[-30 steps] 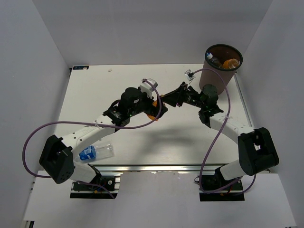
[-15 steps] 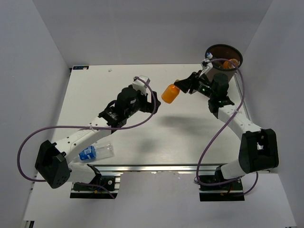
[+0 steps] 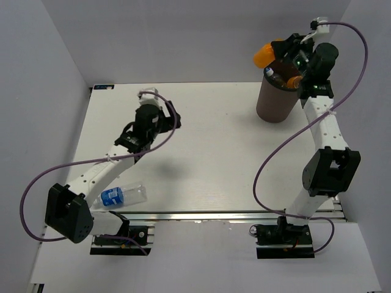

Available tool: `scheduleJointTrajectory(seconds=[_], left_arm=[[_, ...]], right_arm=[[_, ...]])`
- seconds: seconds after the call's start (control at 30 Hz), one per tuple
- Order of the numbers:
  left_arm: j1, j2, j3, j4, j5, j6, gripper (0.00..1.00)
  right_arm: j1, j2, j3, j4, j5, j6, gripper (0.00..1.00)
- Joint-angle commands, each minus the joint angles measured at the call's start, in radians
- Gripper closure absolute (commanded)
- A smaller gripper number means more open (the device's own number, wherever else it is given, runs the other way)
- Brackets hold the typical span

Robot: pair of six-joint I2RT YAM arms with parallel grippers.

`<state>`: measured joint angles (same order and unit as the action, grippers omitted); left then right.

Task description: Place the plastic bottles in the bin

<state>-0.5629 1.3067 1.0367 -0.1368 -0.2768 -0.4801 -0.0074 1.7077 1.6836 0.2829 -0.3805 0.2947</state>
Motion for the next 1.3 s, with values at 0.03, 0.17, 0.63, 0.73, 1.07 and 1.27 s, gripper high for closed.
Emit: scheduleJointTrajectory(seconds=[0.03,0.17,0.63,0.73,1.07,1.27], left_arm=[[0.159,0.011,-0.035,-0.040,0.068,-0.123,0.02],[0.181,0.008,-0.046,-0.066,-0.012,-0.167,0.02],[0.198,-0.018,-0.044,-0.159,-0.071,-0.198,0.02],[0.199,-0.020,-0.047,-0.168,-0.078,-0.198,0.02],[0.199,-0.023,-0.029,-0.221,-0.107,-0.213,0.02],[0.201,-0.038,-0.030,-0.345,-0.197,-0.306,0.02]], right_arm=[[-0.034,0.062,0.086,-0.076,0.250,-0.094,0.97],[-0.040,0.110,0.113,-0.100,0.435,-0.158,0.92],[-0.042,0.083,0.015,-0.103,0.459,-0.092,0.11],[-0.042,0.061,-0.018,-0.103,0.442,-0.081,0.10],[-0.040,-0.069,-0.153,-0.094,0.221,-0.048,0.11],[0.038,-0.206,-0.286,-0.082,0.118,-0.072,0.11]])
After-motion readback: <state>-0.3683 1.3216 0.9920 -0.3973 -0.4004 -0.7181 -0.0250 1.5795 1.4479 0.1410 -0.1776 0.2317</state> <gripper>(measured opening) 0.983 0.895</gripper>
